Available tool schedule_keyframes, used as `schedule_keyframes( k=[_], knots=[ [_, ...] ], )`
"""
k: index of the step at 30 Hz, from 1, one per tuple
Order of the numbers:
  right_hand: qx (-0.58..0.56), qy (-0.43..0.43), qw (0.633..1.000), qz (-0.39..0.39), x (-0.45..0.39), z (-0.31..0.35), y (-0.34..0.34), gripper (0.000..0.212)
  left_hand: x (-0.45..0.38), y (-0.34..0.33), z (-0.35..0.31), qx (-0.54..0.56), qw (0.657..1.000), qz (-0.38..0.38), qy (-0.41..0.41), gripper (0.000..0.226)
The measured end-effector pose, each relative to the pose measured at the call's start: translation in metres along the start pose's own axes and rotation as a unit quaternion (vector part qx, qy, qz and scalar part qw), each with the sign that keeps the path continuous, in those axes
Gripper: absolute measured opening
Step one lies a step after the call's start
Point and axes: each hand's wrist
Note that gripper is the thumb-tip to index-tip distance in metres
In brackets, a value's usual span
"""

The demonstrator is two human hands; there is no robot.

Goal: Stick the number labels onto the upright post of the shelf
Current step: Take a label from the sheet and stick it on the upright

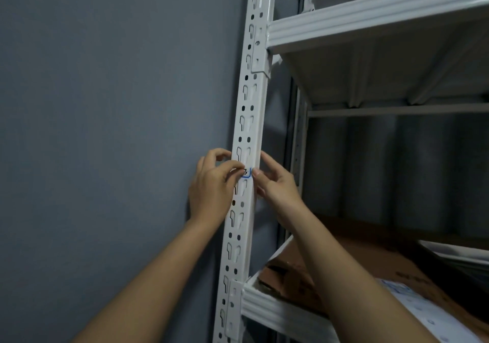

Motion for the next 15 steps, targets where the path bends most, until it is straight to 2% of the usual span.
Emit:
schedule_keyframes(
  k=[10, 15],
  knots=[
    [-0.013, 0.027, 1.000, -0.006, 0.000, -0.005, -0.003, 0.050, -0.002, -0.007, 0.006, -0.006, 0.999, -0.001, -0.042, 0.003],
    [-0.014, 0.037, 0.999, -0.022, 0.001, -0.008, -0.005, 0.049, 0.000, -0.012, 0.003, -0.028, 0.999, 0.038, -0.027, 0.007]
  ],
)
Point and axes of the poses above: each hand's wrist, its own x-axis away from the middle knuckle, its own y-axis out of the back of the hand, z = x × y, and after that the axes turned 14 degrees about -x, right-handed
